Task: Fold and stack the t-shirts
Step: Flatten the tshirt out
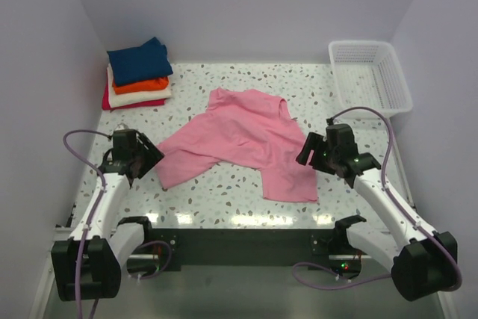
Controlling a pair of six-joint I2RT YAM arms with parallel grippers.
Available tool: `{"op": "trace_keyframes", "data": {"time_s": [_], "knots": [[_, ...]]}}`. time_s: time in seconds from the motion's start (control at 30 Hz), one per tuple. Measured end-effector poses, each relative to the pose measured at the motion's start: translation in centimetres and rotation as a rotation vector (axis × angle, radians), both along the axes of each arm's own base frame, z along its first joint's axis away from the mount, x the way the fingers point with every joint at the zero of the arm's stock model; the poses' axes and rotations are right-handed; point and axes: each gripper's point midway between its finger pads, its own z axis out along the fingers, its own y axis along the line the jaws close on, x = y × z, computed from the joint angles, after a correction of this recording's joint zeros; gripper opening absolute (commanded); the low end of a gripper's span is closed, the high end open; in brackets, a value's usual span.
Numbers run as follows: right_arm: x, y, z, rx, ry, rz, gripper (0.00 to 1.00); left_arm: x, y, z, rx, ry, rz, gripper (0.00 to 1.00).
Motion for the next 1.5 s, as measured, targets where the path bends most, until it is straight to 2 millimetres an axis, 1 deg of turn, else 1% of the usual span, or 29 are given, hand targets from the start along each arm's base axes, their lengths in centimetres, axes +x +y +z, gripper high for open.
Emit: {"op": "trace_keyframes", "data": {"time_s": [0.07, 0.13, 0.27, 0.4, 0.5, 0.63, 0.77, 0.83, 0.93, 1.07, 1.3, 1.5], "knots": [[0.3, 0.0, -0.1, -0.002, -0.004, -0.001, 0.71, -0.1, 0.3, -0.4, 0.009, 0.011, 0.019, 0.63], [0.6, 0.0, -0.4, -0.007, -0.001, -0.002, 0.71, 0.1, 0.6, -0.9, 0.015, 0.030, 0.039, 0.55], [0.8, 0.0, -0.8, -0.016, 0.007, -0.003, 0.71, 0.0, 1.3, -3.0, 0.037, 0.119, 0.067, 0.48], [0.9, 0.0, -0.7, -0.016, 0.000, -0.004, 0.71, -0.2, 1.7, -4.1, 0.049, 0.163, 0.092, 0.47], [0.8, 0.0, -0.6, -0.014, -0.007, -0.004, 0.71, 0.2, 1.9, -4.2, 0.056, 0.162, 0.104, 0.46], [0.8, -0.1, -0.6, -0.013, -0.013, -0.004, 0.71, 1.3, 2.2, -4.0, 0.064, 0.150, 0.117, 0.44], [0.6, -0.1, -0.9, -0.017, -0.005, -0.001, 0.71, 2.5, 2.5, -3.9, 0.073, 0.143, 0.123, 0.40], [0.6, -0.1, -0.9, -0.018, -0.006, -0.001, 0.71, 2.9, 2.5, -4.1, 0.074, 0.146, 0.124, 0.39], [0.6, -0.1, -0.7, -0.016, -0.016, 0.001, 0.71, 3.4, 2.7, -4.4, 0.078, 0.155, 0.126, 0.36], [0.6, -0.2, -0.5, -0.015, -0.022, 0.002, 0.71, 3.8, 2.7, -4.7, 0.079, 0.166, 0.126, 0.33], [0.3, -0.2, -1.0, -0.019, -0.010, 0.003, 0.71, 3.9, 2.7, -4.8, 0.078, 0.170, 0.126, 0.33], [0.3, -0.2, -1.0, -0.019, -0.011, 0.003, 0.71, 3.9, 2.7, -5.3, 0.078, 0.183, 0.125, 0.31]]}}
